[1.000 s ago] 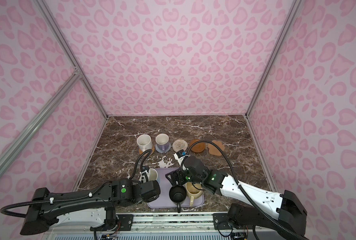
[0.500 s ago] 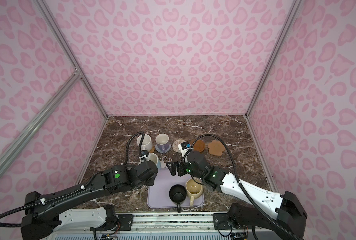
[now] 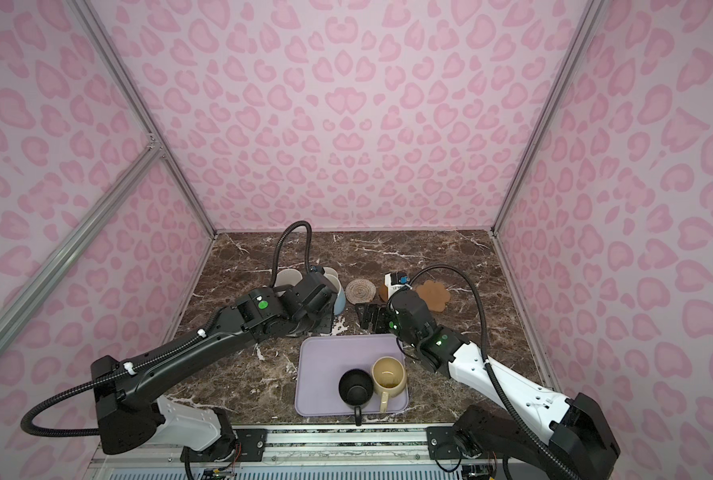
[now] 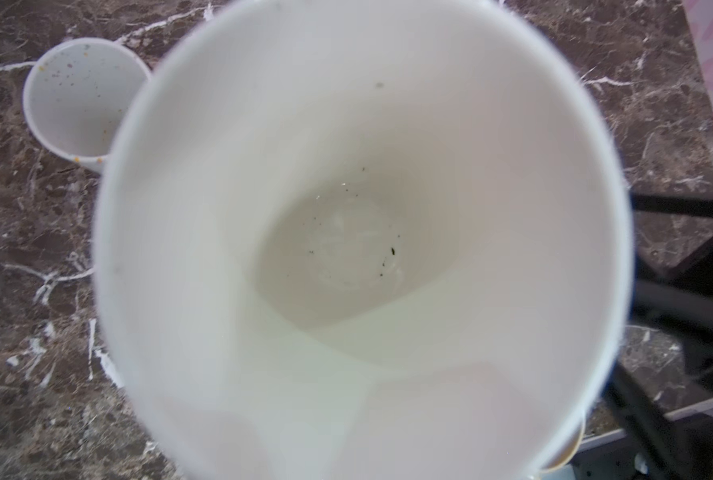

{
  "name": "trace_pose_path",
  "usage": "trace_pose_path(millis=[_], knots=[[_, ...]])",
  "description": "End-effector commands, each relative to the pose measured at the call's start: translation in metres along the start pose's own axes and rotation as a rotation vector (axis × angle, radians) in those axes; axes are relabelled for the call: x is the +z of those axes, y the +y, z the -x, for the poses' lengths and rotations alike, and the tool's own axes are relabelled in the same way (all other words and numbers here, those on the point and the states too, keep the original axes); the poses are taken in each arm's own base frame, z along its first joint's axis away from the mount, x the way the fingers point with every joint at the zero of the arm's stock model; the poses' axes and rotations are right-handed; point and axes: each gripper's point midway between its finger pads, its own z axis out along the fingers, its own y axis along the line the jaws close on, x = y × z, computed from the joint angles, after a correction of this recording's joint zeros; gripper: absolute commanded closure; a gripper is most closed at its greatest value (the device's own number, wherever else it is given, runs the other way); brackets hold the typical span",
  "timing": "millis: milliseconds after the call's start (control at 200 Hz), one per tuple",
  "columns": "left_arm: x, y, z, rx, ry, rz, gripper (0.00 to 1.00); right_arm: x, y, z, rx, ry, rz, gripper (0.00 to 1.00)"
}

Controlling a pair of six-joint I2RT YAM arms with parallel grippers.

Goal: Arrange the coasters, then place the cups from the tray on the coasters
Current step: 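Close the left gripper on the light blue mug and lift it, then carry the light blue mug toward the multicolour woven coaster with the left gripper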

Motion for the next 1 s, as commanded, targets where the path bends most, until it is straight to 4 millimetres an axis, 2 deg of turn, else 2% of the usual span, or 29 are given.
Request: trace_pose_path(millis=[0, 140, 340, 485, 730, 995], knots=[[0.008, -0.011, 0.019, 0.007, -0.015, -0.019, 0.97, -0.002, -0.015, 0.011, 0.038, -0.040, -0.053, 0.03], [0.024, -0.021, 0.035, -0.011, -0.011, -0.011, 0.97, -0.008, -0.029, 0.016, 0.046, -0.101, -0.068, 0.03], [0.053, -0.035, 0.053, -0.015, 0.012, 0.007, 0.97, -0.010, -0.053, 0.019, 0.051, -0.097, -0.119, 0.03], [0.077, -0.037, 0.062, -0.027, 0.020, 0.034, 0.97, -0.009, -0.067, 0.015, 0.078, -0.104, -0.127, 0.03], [0.121, -0.038, 0.072, -0.060, 0.063, 0.049, 0.97, 0.006, -0.089, 0.002, 0.063, -0.021, -0.150, 0.04], [0.160, -0.031, 0.076, -0.087, 0.087, 0.088, 0.97, 0.024, -0.098, -0.006, 0.043, 0.068, -0.167, 0.06]])
